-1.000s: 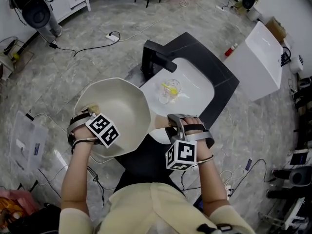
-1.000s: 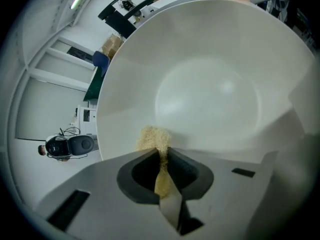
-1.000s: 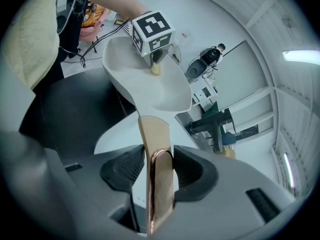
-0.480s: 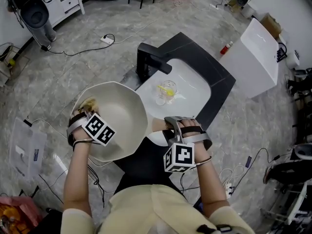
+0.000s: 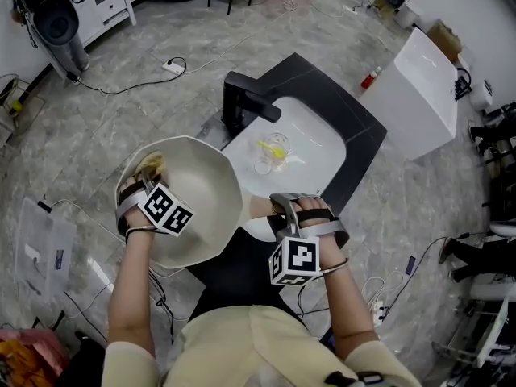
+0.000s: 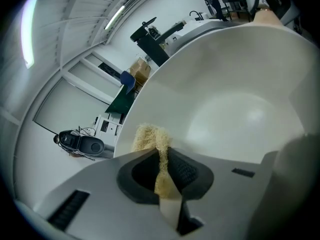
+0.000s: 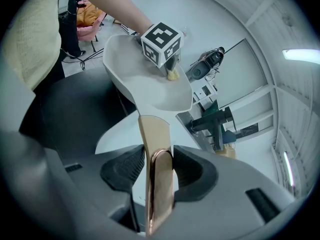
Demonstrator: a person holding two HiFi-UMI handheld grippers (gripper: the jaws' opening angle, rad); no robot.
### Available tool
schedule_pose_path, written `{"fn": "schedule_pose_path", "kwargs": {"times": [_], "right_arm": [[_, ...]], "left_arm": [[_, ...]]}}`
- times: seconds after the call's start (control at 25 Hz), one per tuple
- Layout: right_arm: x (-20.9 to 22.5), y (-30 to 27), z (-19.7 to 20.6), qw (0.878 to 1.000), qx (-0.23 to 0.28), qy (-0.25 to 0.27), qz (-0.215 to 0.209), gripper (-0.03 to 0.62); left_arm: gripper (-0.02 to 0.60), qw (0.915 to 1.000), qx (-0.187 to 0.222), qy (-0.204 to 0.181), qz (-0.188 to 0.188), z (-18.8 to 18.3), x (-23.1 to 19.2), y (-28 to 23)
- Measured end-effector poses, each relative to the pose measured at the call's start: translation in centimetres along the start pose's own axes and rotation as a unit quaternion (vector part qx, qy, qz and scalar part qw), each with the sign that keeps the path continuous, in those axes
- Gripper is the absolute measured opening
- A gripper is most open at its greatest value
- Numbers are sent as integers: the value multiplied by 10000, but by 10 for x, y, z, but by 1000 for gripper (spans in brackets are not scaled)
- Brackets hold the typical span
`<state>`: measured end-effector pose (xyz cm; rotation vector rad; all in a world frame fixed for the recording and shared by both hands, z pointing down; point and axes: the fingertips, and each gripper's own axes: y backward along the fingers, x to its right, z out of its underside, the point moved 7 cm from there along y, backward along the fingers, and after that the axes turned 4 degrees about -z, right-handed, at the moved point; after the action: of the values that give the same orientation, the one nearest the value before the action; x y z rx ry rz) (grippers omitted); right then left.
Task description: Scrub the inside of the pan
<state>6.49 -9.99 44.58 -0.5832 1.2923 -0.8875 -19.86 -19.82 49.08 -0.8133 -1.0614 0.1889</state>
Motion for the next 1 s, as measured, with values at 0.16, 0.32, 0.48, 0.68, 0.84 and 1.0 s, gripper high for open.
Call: {"fn": "schedule_pose_path", "kwargs": {"times": [0.16, 0.32, 0.48, 0.68, 0.84, 1.0], "right_arm": [[-1, 0, 0, 10000, -17, 11, 2, 186], [0, 0, -1, 10000, -69, 44, 23, 186], [1, 0, -1, 9999, -112, 86, 34, 186], [1, -1, -2, 9999, -127, 79, 35, 186], [1, -1, -1, 9999, -121, 74, 43, 186], [0, -1, -1, 9999, -117, 68, 50, 186]], "left_arm": [[43, 9989, 217, 310, 273, -8, 5, 1], [43, 9847, 637, 1376, 864, -15, 1, 12], [43, 9765, 834, 1706, 1024, -17, -2, 22], [43, 9569, 978, 2325, 1442, -16, 1, 30], [43, 9375, 862, 2916, 1693, -8, 3, 25], [44, 9305, 596, 3161, 1753, -3, 7, 15]]}}
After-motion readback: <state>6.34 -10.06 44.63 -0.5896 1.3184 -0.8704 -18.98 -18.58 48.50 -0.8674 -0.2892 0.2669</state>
